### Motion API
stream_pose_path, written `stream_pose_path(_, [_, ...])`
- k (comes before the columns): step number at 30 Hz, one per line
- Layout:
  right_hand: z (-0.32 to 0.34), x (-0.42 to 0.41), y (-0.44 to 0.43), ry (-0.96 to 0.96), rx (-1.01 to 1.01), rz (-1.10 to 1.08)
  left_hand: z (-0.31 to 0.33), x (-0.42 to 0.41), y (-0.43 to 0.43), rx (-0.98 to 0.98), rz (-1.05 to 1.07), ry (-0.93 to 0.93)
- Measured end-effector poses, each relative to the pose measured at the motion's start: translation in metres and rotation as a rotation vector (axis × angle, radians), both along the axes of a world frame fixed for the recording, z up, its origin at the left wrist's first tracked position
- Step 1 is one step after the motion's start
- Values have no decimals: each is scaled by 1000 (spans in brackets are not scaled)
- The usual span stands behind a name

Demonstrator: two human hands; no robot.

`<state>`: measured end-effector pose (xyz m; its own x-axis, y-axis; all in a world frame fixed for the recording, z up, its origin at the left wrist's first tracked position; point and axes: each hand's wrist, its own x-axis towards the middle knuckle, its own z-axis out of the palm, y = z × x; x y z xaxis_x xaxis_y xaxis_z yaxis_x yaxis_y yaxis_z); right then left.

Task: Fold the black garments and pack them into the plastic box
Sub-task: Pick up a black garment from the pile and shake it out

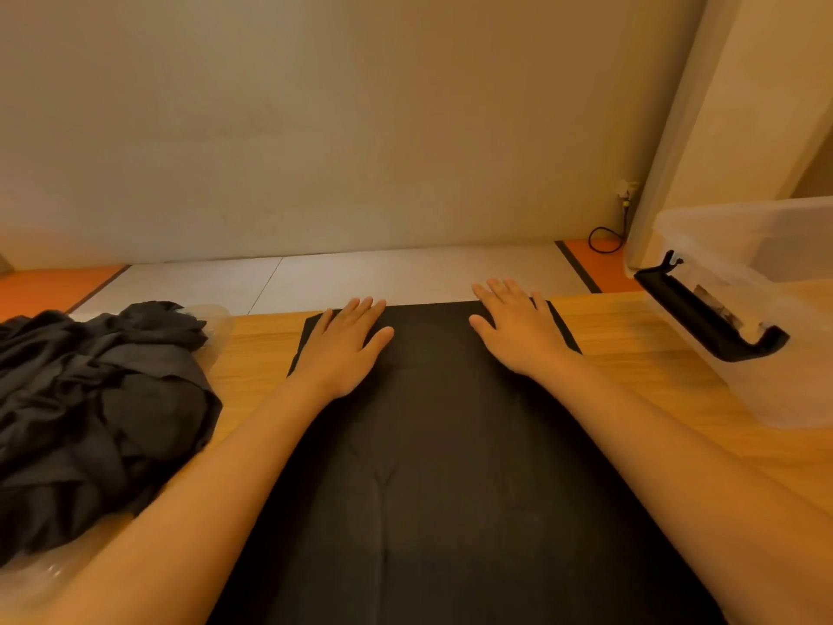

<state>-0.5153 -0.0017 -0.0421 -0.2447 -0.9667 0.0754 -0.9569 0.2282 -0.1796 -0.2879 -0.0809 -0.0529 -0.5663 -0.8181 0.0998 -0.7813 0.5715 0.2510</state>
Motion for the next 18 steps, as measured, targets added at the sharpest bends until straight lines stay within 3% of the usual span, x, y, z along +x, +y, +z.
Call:
stream_pose_path(5, [10,46,90,-79,81,138,9,40,89,90,-64,-49])
stream_pose_path(9, [-11,43,137,-73,168,104,-13,71,126,95,-66,-163])
stream_pose_path(14, [-19,9,150,-14,108,61,-21,95,111,95,-103,14])
stream_pose_path(18, [-10,10,148,-5,142,-7,-13,89,113,105,-113,16])
